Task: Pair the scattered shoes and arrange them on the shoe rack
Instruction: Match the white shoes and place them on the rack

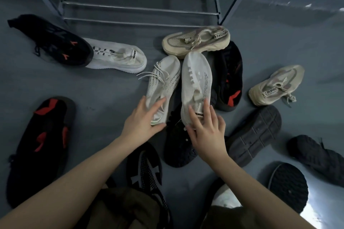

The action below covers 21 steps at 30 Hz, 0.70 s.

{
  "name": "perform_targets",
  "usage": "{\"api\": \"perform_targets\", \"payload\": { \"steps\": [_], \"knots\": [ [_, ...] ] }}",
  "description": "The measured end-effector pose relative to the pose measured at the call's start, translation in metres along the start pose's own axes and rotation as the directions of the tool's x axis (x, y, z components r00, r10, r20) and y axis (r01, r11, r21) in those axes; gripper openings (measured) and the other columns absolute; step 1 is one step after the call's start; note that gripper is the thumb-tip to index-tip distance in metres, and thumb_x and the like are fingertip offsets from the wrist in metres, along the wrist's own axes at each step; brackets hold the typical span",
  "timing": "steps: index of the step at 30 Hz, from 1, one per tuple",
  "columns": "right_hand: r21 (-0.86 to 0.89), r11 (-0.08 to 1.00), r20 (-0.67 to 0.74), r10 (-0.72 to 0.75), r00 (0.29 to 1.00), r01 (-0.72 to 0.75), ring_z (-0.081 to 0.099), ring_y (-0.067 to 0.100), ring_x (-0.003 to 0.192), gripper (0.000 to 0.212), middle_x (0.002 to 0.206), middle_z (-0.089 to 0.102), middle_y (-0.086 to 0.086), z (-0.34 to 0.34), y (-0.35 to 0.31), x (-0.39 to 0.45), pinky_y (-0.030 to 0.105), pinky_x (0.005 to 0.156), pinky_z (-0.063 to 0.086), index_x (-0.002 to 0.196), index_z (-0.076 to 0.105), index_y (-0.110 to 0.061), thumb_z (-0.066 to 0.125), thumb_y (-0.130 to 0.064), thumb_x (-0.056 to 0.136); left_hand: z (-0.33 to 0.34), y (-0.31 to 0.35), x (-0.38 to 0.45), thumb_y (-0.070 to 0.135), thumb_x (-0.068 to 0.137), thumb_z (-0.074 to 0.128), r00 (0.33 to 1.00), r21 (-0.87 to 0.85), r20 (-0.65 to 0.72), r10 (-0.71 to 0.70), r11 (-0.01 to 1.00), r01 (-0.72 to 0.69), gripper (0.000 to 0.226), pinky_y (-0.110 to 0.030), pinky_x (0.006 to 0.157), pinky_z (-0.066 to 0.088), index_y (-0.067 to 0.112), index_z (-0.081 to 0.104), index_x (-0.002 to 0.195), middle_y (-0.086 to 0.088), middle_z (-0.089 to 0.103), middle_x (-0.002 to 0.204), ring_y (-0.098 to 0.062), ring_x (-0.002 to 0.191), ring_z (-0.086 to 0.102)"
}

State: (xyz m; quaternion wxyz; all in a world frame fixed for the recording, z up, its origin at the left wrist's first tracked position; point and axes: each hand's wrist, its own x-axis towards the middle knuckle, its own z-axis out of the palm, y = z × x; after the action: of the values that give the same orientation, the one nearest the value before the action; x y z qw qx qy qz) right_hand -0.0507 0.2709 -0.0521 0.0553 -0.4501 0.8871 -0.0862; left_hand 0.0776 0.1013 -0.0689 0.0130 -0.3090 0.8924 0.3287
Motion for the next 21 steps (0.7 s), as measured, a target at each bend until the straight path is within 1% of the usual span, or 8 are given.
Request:
{"api": "perform_targets", "payload": {
  "steps": [2, 5, 7, 10, 14, 16, 18, 21],
  "knots": [
    [-0.003, 0.998, 0.027, 0.057, 0.998, -0.057, 0.038, 0.04, 0.131, 0.061, 0.154, 0.018, 0.022, 0.004, 0.003, 0.001, 0.055, 0.099, 0.035, 0.144, 0.033, -0.028, 0.041, -0.053, 0.089, -0.007, -0.002, -0.001, 0.045, 0.077, 0.068, 0.999, -0.065, -0.035, 0.017, 0.998, -0.019, 0.077, -0.046, 0.089, 0.048, 0.053, 0.018, 0.136, -0.015, 0.018, 0.152, -0.037, 0.128, 0.041],
    [0.009, 0.996, 0.018, 0.09, 0.996, -0.09, 0.042, 0.037, 0.127, 0.072, 0.154, 0.018, 0.022, 0.007, 0.001, 0.002, 0.051, 0.097, 0.037, 0.146, 0.028, -0.028, 0.047, -0.06, 0.084, -0.013, 0.0, -0.005, 0.053, 0.078, 0.061, 0.992, -0.078, -0.119, 0.049, 0.995, -0.058, 0.062, -0.045, 0.085, 0.05, 0.049, 0.03, 0.132, -0.011, 0.022, 0.152, -0.034, 0.124, 0.047],
    [0.07, 0.991, 0.007, 0.111, 0.994, -0.111, 0.043, 0.037, 0.126, 0.077, 0.153, 0.02, 0.021, 0.008, -0.001, 0.007, 0.05, 0.096, 0.037, 0.147, 0.025, -0.029, 0.056, -0.057, 0.082, -0.012, 0.005, -0.005, 0.061, 0.076, 0.048, 0.983, -0.08, -0.172, 0.062, 0.994, -0.076, 0.053, -0.043, 0.081, 0.051, 0.046, 0.04, 0.127, -0.007, 0.032, 0.148, -0.029, 0.119, 0.053],
    [0.18, 0.975, -0.036, 0.14, 0.989, -0.132, 0.044, 0.036, 0.124, 0.075, 0.15, 0.027, 0.018, 0.008, 0.001, 0.014, 0.05, 0.095, 0.036, 0.143, 0.031, -0.031, 0.066, -0.048, 0.079, -0.009, 0.011, -0.001, 0.062, 0.074, 0.045, 0.975, -0.116, -0.22, 0.002, 0.993, -0.028, 0.055, -0.041, 0.08, 0.05, 0.038, 0.057, 0.121, -0.004, 0.039, 0.145, -0.025, 0.115, 0.056],
    [0.131, 0.983, -0.006, 0.132, 0.991, -0.13, 0.043, 0.039, 0.124, 0.075, 0.154, 0.017, 0.02, 0.008, 0.001, 0.015, 0.054, 0.093, 0.038, 0.143, 0.03, -0.039, 0.067, -0.046, 0.078, 0.0, 0.011, 0.0, 0.065, 0.073, 0.04, 0.987, -0.055, -0.157, 0.023, 0.998, -0.032, 0.06, -0.043, 0.079, 0.052, 0.034, 0.059, 0.121, -0.002, 0.04, 0.144, -0.029, 0.11, 0.058],
    [0.12, 0.984, 0.009, 0.135, 0.991, -0.135, 0.043, 0.04, 0.124, 0.078, 0.154, 0.013, 0.023, 0.01, -0.001, 0.019, 0.054, 0.095, 0.037, 0.144, 0.027, -0.039, 0.067, -0.047, 0.078, 0.0, 0.013, -0.001, 0.062, 0.076, 0.042, 0.983, -0.072, -0.182, 0.021, 0.997, -0.035, 0.057, -0.043, 0.077, 0.053, 0.033, 0.06, 0.12, 0.001, 0.046, 0.139, -0.028, 0.107, 0.059],
    [0.118, 0.982, 0.008, 0.147, 0.989, -0.147, 0.044, 0.041, 0.122, 0.077, 0.153, 0.014, 0.024, 0.009, -0.002, 0.021, 0.054, 0.094, 0.036, 0.144, 0.028, -0.039, 0.067, -0.048, 0.078, -0.004, 0.017, 0.0, 0.055, 0.078, 0.047, 0.966, -0.149, -0.259, -0.002, 0.988, -0.038, 0.048, -0.042, 0.078, 0.053, 0.03, 0.064, 0.116, 0.003, 0.053, 0.131, -0.027, 0.104, 0.061],
    [0.049, 0.99, -0.058, 0.136, 0.989, -0.134, 0.04, 0.044, 0.127, 0.075, 0.152, 0.018, 0.024, 0.005, -0.005, 0.018, 0.058, 0.093, 0.034, 0.143, 0.03, -0.038, 0.066, -0.052, 0.078, -0.015, 0.017, -0.003, 0.045, 0.081, 0.052, 0.934, -0.284, -0.357, -0.027, 0.955, -0.081, 0.041, -0.044, 0.083, 0.051, 0.024, 0.067, 0.113, 0.003, 0.059, 0.123, -0.024, 0.103, 0.061]
  ]
}}
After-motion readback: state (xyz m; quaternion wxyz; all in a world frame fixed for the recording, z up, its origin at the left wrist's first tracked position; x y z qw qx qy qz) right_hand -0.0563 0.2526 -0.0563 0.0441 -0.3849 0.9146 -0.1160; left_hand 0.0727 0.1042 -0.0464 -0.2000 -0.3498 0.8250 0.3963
